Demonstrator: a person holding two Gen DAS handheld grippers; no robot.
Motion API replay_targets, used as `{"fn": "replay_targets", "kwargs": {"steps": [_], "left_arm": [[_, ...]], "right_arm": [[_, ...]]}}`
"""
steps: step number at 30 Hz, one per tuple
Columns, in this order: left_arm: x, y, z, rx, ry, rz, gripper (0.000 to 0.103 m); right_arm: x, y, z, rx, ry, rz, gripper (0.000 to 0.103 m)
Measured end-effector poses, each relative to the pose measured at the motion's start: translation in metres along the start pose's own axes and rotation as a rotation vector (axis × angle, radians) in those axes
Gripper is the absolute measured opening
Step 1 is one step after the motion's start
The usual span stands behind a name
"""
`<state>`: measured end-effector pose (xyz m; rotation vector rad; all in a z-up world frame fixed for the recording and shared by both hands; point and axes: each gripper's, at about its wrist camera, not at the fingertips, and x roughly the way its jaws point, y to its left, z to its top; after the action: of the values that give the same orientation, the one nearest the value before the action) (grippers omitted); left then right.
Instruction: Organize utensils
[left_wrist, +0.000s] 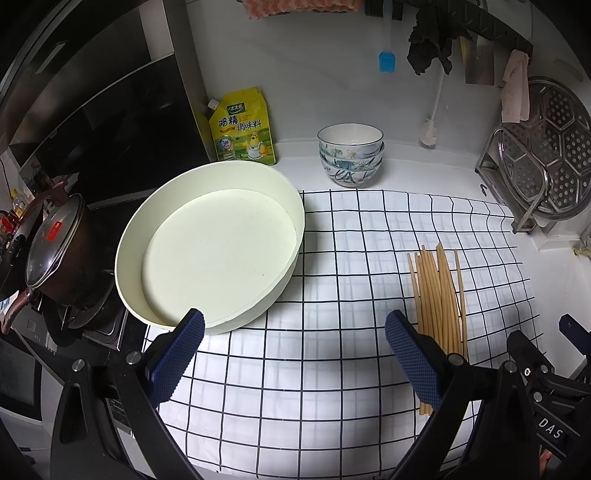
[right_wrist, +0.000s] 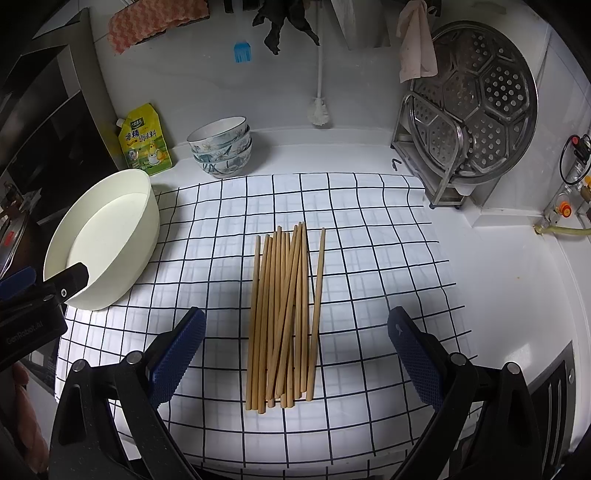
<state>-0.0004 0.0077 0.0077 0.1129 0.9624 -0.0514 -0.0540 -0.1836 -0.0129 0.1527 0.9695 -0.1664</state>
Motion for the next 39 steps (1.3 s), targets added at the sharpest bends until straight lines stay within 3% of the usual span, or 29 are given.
{"fn": "replay_targets", "kwargs": {"steps": [39], "left_arm": [[0.0076, -0.0039, -0.0038, 0.002, 0.021, -0.004, 0.096]], "right_arm": [[0.0041, -0.0015, 0.0014, -0.009, 0.015, 0.013, 0.094]]}}
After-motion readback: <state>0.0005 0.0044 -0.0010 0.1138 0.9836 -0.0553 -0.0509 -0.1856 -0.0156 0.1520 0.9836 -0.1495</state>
